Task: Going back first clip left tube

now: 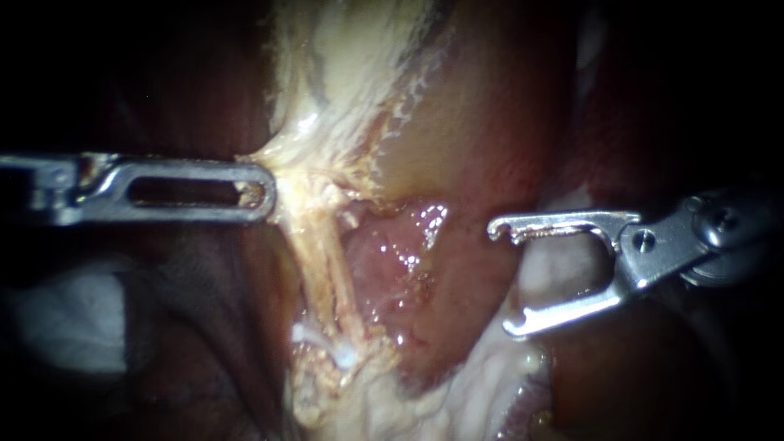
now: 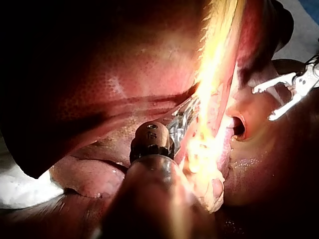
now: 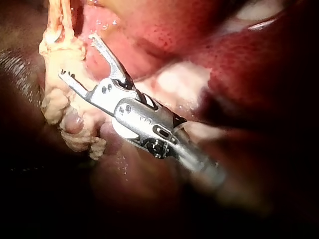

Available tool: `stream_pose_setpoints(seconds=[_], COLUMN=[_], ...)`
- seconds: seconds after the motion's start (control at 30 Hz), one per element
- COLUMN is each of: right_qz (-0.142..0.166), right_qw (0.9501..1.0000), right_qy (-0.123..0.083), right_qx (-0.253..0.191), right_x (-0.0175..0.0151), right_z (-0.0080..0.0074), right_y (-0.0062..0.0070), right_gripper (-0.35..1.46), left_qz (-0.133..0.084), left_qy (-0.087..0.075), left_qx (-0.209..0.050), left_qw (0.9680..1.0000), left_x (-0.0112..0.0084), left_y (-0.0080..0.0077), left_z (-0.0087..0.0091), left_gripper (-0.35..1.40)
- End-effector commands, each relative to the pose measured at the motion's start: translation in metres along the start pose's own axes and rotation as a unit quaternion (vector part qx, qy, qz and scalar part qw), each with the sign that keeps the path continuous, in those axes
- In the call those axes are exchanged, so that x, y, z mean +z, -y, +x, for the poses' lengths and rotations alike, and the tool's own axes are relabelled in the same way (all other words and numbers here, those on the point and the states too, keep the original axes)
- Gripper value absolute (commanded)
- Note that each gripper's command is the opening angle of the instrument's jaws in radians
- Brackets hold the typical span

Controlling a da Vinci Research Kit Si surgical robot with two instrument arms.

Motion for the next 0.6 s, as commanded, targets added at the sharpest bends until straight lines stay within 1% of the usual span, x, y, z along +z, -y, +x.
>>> stream_pose_setpoints(seconds=[0.03, 0.1, 0.2, 0.5, 0.6], right_qz=[0.0, 0.0, 0.0, 0.0, 0.0], right_qw=[1.0, 1.0, 1.0, 1.0, 1.0], right_qy=[0.0, 0.0, 0.0, 0.0, 0.0], right_qx=[-0.003, -0.003, -0.003, -0.006, -0.006], right_x=[0.0001, 0.0001, 0.0001, -0.0001, -0.0001], right_z=[-0.0001, 0.0, 0.0, 0.0, 0.0], right_y=[0.0, 0.0, 0.0001, 0.0002, 0.0002], right_gripper=[0.6, 0.6, 0.6, 0.6, 0.6], left_qz=[0.001, 0.003, 0.003, 0.003, 0.003], left_qy=[0.0, 0.0, 0.001, 0.001, 0.001], left_qx=[-0.001, 0.0, 0.0, -0.004, -0.004], left_qw=[1.0, 1.0, 1.0, 1.0, 1.0], left_x=[0.0007, 0.0021, 0.0033, 0.0051, 0.0053], left_y=[-0.0001, -0.0002, 0.0002, 0.0016, 0.0017], left_z=[0.0003, 0.0008, 0.0008, 0.0002, 0.0001], left_gripper=[-0.35, -0.35, -0.35, -0.35, -0.35])
